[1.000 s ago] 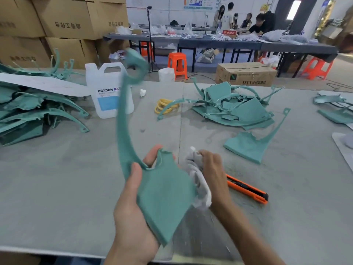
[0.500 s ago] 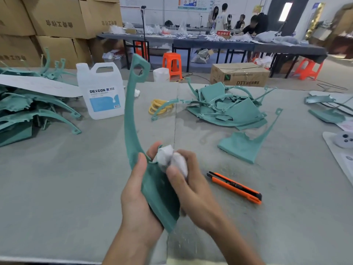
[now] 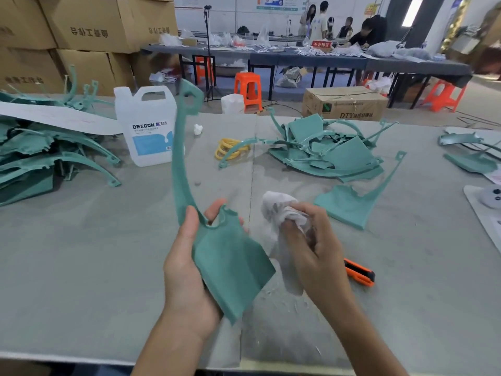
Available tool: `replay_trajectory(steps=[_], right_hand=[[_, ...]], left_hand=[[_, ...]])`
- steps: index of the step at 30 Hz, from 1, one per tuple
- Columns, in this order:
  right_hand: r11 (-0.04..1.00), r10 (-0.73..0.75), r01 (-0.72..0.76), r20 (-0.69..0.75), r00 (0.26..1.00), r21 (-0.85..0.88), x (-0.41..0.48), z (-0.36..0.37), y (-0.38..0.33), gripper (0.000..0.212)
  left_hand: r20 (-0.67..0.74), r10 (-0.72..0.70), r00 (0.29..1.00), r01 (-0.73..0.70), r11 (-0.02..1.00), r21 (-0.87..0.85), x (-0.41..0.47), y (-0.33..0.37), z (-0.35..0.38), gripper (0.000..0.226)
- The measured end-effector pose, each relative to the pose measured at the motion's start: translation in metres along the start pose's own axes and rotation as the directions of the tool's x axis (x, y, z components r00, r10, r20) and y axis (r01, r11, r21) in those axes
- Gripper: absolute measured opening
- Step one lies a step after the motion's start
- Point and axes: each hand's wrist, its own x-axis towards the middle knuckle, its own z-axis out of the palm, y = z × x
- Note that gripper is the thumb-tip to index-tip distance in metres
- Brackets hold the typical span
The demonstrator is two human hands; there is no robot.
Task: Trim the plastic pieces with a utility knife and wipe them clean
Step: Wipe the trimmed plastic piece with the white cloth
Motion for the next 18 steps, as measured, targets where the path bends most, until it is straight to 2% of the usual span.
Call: replay_trajectory(steps=[2, 4, 5, 7, 9, 10, 12, 13, 15, 17, 18], right_hand=[[0.989, -0.144, 0.139, 0.143, 0.979, 0.042, -0.016, 0.009, -0.018, 0.023], [0.960, -0.266, 0.279, 0.348, 0.899, 0.014, -0.036, 0.024, -0.021, 0.035], [0.935, -0.309, 0.352, 0.392, 0.866, -0.043, -0.040, 0.030, -0.015, 0.039], [0.918, -0.293, 0.361, 0.330, 0.897, -0.165, -0.036, 0.030, 0.002, 0.038], [0.942, -0.184, 0.239, 0.235, 0.954, -0.234, -0.026, 0.027, 0.017, 0.039], [0.962, -0.116, 0.161, 0.203, 0.972, -0.222, -0.022, 0.026, 0.020, 0.038], [0.996, -0.020, 0.032, 0.140, 0.990, -0.086, -0.021, 0.028, 0.020, 0.036], [1.000, -0.014, 0.016, 0.114, 0.993, -0.017, -0.021, 0.029, 0.015, 0.034], [0.990, -0.139, 0.139, 0.143, 0.980, 0.013, -0.025, 0.031, -0.001, 0.034], [0.956, -0.281, 0.293, 0.265, 0.922, -0.009, -0.026, 0.035, -0.016, 0.034], [0.946, -0.297, 0.322, 0.309, 0.903, -0.031, -0.023, 0.038, -0.021, 0.035]], left_hand=[[0.020, -0.041, 0.999, 0.042, 0.998, -0.047, 0.001, -0.008, 0.004, 0.050], [0.014, -0.071, 0.997, 0.072, 0.994, -0.085, 0.002, -0.015, 0.008, 0.054], [0.008, -0.089, 0.996, 0.090, 0.991, -0.103, 0.002, -0.017, 0.009, 0.059], [-0.005, -0.116, 0.993, 0.114, 0.988, -0.103, 0.002, -0.021, 0.009, 0.072], [0.027, -0.139, 0.990, 0.141, 0.986, -0.084, -0.002, -0.022, 0.008, 0.075], [0.039, -0.147, 0.988, 0.149, 0.987, -0.059, -0.004, -0.022, 0.007, 0.072], [0.031, -0.169, 0.985, 0.170, 0.985, -0.026, -0.004, -0.022, 0.006, 0.068], [0.026, -0.170, 0.985, 0.171, 0.985, -0.029, -0.003, -0.022, 0.005, 0.070], [0.065, -0.180, 0.981, 0.187, 0.975, -0.119, -0.003, -0.024, 0.006, 0.067], [0.104, -0.169, 0.980, 0.187, 0.962, -0.197, -0.006, -0.027, 0.008, 0.052], [0.119, -0.149, 0.982, 0.170, 0.967, -0.188, -0.007, -0.028, 0.007, 0.047]])
